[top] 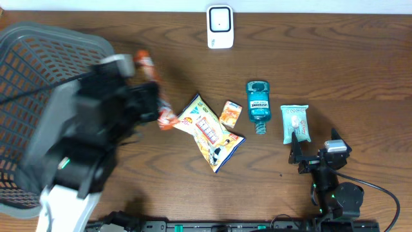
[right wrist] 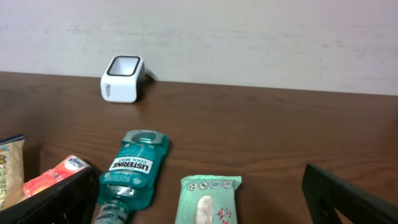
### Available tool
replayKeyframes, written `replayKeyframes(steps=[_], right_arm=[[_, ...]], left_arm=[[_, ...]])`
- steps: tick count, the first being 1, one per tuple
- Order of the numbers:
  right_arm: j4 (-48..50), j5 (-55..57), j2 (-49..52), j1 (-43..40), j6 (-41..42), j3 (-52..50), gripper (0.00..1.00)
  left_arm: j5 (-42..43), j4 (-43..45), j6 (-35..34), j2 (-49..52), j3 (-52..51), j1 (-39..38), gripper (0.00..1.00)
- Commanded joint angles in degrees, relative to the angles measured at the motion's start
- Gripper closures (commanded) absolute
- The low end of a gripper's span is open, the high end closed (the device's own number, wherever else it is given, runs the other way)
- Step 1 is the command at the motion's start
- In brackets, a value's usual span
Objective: Scan the item barcode
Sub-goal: 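Carry the red Top bar out and drop it between bottle and wipes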
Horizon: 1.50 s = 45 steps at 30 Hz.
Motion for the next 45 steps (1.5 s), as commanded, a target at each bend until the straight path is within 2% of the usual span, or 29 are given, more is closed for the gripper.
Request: replayKeyframes(steps=[1,5,10,19,24,29,30,31,32,34,38,40,42,45], right_arm=[[-0.09,0.24,-0.33,0.9,0.57,-0.15,0.01],[-0.09,0.24,-0.33,0.9,0.59,-0.15,0.01],[-0.09,0.22,-0.33,0.9,0.57,-0.15,0.01],[-0.09,0.24,-0.33,0.9,0.59,-0.15,0.01],[-0.09,0.24,-0.33,0.9,0.57,-0.15,0.01],[-0.09,0.24,-0.33,0.9,0.59,-0.15,0.01],[-0.09,0.24,-0.33,0.9,0.59,-0.15,0.01],[-0.09,0.24,-0.33,0.9,0.57,-0.15,0.01],[-0.09,0.24,-0.33,0.9,0.59,-0.15,0.01],[-0.09,0.24,-0.33,0.9,0.59,-0.15,0.01],[-0.09,0.24,-0.33,0.9,0.57,-0.15,0.01],[-0.09,0.24,-0.33,0.9,0.59,-0.15,0.01],[-0.09,0.24,-0.33,0.9,0.59,-0.15,0.01],[-0.09,0.24,-0.33,0.9,0.59,-0.15,0.01]], left_arm=[[0.37,2.21,5.75,8.48,-0.83,-7.58,0.93],[0.37,11.82,6.05,18.82,-0.83,-12.33,0.93],[1.99,28.09,2.36,32.06,-0.83,-18.49,0.93],[2.27,44.04,3.19,44.74,-0.83,-29.38,0.93],[1.84,50.23,4.11,49.9,-0.83,-32.24,0.92],[1.86,50.58,3.8,53.66,-0.83,-32.83,0.92],[1.86,50.58,3.65,54.16,-0.83,-32.81,0.91],[1.88,50.56,3.63,54.62,-0.83,-32.83,0.83],[1.88,50.38,3.17,54.9,-0.83,-32.87,0.61],[2.1,50.25,3.06,54.71,-0.81,-32.85,0.44],[0.98,47.34,6.97,51.15,-0.72,-32.79,0.41],[-3.76,44.17,6.97,49.0,-0.66,-32.79,0.41],[-12.15,39.32,7.08,45.77,-0.66,-32.79,0.4],[-20.68,33.62,10.25,41.05,-0.66,-32.39,0.33]])
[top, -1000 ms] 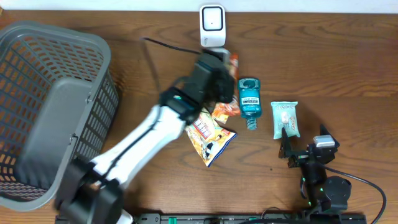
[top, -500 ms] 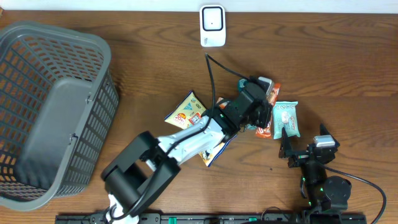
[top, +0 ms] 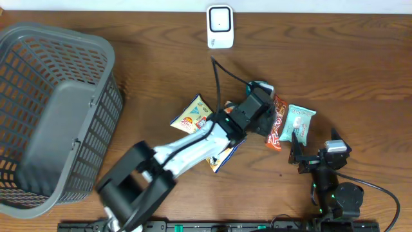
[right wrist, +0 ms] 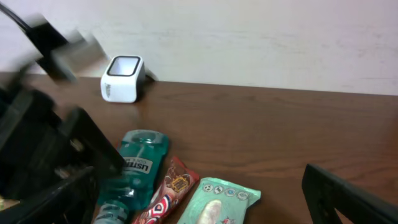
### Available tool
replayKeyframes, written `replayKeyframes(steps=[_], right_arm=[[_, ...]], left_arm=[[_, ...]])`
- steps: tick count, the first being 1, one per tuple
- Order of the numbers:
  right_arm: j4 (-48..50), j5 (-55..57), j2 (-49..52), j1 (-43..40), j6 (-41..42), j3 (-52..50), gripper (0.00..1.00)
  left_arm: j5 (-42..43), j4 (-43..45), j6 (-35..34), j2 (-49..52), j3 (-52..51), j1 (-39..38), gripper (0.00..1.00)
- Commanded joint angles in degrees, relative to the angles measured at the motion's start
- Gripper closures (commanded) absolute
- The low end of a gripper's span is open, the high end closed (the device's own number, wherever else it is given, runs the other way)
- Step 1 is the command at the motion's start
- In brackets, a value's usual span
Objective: Scan the item barcode
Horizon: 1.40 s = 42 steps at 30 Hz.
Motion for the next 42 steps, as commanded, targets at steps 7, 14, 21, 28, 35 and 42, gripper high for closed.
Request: replayKeyframes(steps=[7,14,21,28,35,42], right_arm=[[-0.11,0.26,-0.35,0.9,0.57,-0.15,0.01],[-0.11,0.26,-0.35,0.9,0.59,-0.15,0.01],[-0.11,0.26,-0.35,0.9,0.59,-0.15,0.01],[-0.11,0.26,-0.35,0.9,0.59,-0.15,0.01],[-0.11,0.26,-0.35,0.9,0.57,-0.15,0.01],[-0.11,0.26,-0.35,0.9,0.57,-0.15,0.01]], left_arm=[[-22.21,-12.37,8.5,-21.16,0.74,7.85,0.16],[-22.21,-8.85,18.6,-33.83,3.52,16.83,0.04],[-16.26,-12.46,26.4,-41.57,4.96,21.46,0.01],[-13.53,-19.39,12.57,-41.57,4.76,22.8,0.0],[-13.57,-34.05,5.62,-38.47,2.38,25.86,0.0],[-13.53,-44.85,2.82,-33.07,2.38,32.48,0.0]])
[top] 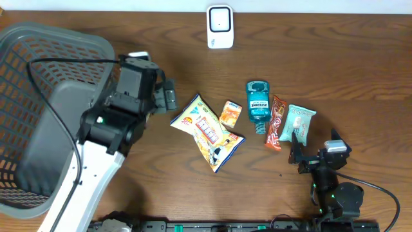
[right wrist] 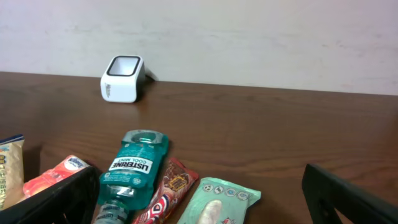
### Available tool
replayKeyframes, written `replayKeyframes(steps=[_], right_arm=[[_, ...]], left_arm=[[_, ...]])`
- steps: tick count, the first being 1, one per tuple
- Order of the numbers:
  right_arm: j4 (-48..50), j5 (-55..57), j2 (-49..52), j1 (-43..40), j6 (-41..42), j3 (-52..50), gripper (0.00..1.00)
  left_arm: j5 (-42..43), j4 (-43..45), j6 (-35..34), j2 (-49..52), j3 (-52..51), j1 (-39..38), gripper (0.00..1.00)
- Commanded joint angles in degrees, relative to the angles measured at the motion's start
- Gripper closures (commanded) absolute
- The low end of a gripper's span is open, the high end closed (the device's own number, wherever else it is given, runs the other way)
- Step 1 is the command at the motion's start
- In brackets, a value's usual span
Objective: Scan the item barcode
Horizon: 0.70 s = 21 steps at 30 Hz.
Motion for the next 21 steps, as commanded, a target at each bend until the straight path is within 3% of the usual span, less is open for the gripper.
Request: replayKeyframes(steps=[1,7,15,21], right_arm=[[-0.11,0.26,-0.35,0.9,0.61,-0.15,0.01],[-0.11,0.26,-0.35,0.9,0.59,-0.15,0.01],[-0.11,0.26,-0.35,0.9,0.59,-0.15,0.01],[-0.11,0.26,-0.35,0.9,0.61,-0.15,0.01]], left_arm=[[-0.07,-2.97,-2.45,3.06,-0.24,4.52,0.01],[4.96,-4.66,-2.82,7.72,-0.24,13.05,0.02],[5.81,0.15,-1.73,9.62,-0.24,22.05,0.02],[22.03,2.95,4.48,9.16,-0.22,20.48,0.02]])
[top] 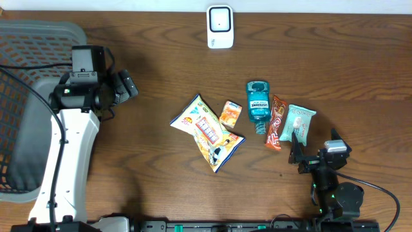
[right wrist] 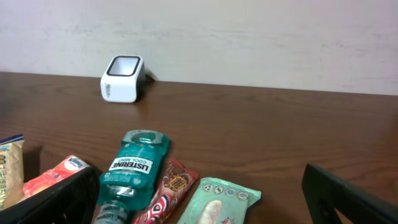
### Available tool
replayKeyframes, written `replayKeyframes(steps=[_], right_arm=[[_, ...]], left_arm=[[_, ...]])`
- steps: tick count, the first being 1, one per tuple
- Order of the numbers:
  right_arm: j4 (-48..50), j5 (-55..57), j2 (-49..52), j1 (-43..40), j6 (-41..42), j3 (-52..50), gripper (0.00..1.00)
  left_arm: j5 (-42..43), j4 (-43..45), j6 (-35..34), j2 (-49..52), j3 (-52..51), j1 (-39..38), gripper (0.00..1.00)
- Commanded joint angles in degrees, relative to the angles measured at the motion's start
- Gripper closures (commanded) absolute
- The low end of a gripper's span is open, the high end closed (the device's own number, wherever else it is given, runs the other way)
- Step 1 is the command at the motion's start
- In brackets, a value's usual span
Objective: Scan the item barcode
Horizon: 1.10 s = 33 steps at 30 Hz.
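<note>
The white barcode scanner (top: 219, 27) (right wrist: 123, 78) stands at the far edge of the table. In a row lie a teal Listerine bottle (top: 258, 103) (right wrist: 135, 167), a red-brown snack bar (top: 275, 121) (right wrist: 168, 193) and a mint-green wipes pack (top: 297, 122) (right wrist: 217, 202). My right gripper (top: 299, 152) (right wrist: 205, 208) rests open just in front of the wipes pack, holding nothing. My left gripper (top: 125, 87) hangs beside the basket, far to the left of the items, looking open and empty.
A grey mesh basket (top: 45, 27) fills the left edge, partly under my left arm. A yellow chip bag (top: 203, 125) and a small orange packet (top: 230, 114) (right wrist: 59, 174) lie mid-table, left of the bottle.
My left gripper has drawn back to the left and a little farther away, closer to the basket. The items and my right gripper have not moved.
At first my left gripper held the red-brown snack bar next to the basket. Then it was between the bottle and the wipes pack with the bar, and the wipes pack had tilted. After that the bar lay there alone and the arm was back at the left.
</note>
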Motion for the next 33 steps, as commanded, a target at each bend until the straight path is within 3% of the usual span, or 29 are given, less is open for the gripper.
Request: replayKeyframes(steps=[1,5,11,15,21,33], right_arm=[[-0.09,0.26,-0.35,0.9,0.61,-0.15,0.01],[-0.09,0.26,-0.35,0.9,0.59,-0.15,0.01],[-0.09,0.26,-0.35,0.9,0.59,-0.15,0.01],[-0.09,0.26,-0.35,0.9,0.59,-0.15,0.01],[-0.09,0.26,-0.35,0.9,0.59,-0.15,0.01],[-0.09,0.26,-0.35,0.9,0.59,-0.15,0.01]], left_arm=[[10.93,2.62,6.21,-1.11,-0.07,-2.51,0.02],[10.62,7.85,7.37,-5.79,0.74,-6.23,0.02],[8.55,24.37,8.07,-17.38,1.95,-7.61,0.02],[8.35,34.05,16.02,-25.79,1.95,-7.61,0.02],[2.1,27.8,26.01,-31.5,1.31,-7.61,0.02],[2.8,26.99,27.12,-42.56,1.18,-7.61,0.02]])
